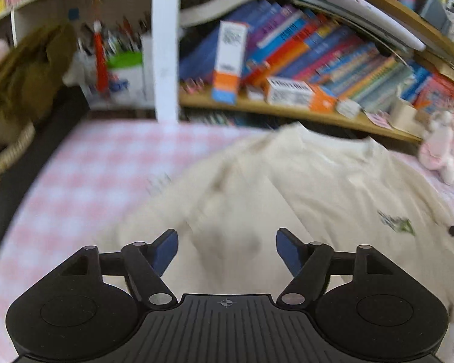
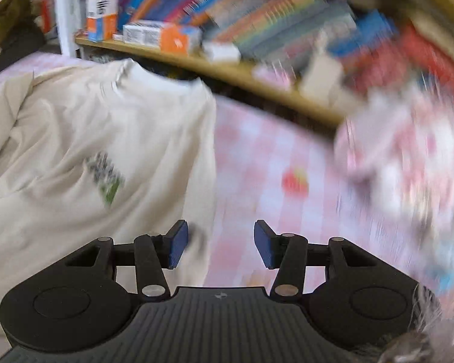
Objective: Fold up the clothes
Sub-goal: 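Lower the sweatshirt onto the bed with both grippers, spreading it flat, then release the sweatshirt from both grippers and pull them back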
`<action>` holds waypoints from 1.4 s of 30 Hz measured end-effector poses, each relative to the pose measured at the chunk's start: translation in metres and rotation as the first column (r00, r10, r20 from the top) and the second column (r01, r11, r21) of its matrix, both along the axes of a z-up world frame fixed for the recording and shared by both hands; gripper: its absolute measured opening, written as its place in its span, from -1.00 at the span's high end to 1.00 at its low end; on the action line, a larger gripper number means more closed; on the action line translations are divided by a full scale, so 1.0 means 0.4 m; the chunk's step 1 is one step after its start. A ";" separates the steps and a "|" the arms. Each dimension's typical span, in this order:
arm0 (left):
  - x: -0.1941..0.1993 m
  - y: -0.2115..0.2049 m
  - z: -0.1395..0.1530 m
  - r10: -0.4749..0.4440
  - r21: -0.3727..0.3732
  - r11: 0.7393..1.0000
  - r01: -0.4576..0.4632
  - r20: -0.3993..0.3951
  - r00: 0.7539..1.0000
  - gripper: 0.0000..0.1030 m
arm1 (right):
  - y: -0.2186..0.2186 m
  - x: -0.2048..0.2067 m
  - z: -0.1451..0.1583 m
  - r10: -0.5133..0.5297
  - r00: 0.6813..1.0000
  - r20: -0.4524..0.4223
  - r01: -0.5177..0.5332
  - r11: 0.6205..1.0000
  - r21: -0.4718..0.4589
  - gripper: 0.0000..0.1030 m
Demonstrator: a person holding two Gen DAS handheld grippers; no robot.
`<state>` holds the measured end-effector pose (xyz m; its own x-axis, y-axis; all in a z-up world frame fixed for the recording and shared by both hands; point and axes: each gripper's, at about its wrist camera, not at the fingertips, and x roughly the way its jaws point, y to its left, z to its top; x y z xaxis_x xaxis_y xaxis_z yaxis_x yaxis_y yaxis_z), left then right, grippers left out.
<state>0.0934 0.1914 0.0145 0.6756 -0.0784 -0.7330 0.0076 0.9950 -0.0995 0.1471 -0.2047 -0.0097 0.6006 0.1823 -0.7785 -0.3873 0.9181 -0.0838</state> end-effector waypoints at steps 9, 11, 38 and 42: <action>-0.010 -0.047 -0.037 0.084 0.044 0.995 -0.084 0.013 0.996 0.86 | -0.019 -0.075 -0.032 -0.071 0.990 -0.123 0.089 0.985 0.149 0.92; -0.061 -0.038 0.009 0.127 0.037 0.991 -0.129 0.057 0.990 0.87 | -0.031 -0.071 -0.021 -0.069 0.992 -0.110 0.084 0.986 0.147 0.95; -0.483 -0.119 0.120 0.484 0.038 0.872 -0.489 0.096 0.870 -0.02 | -0.312 -0.100 -0.034 -0.158 0.973 -0.169 0.191 0.960 0.204 0.11; -0.403 -0.160 0.131 0.397 -0.014 0.918 -0.397 0.088 0.914 -0.03 | -0.328 -0.126 -0.052 -0.163 0.960 -0.230 0.224 0.935 0.275 0.11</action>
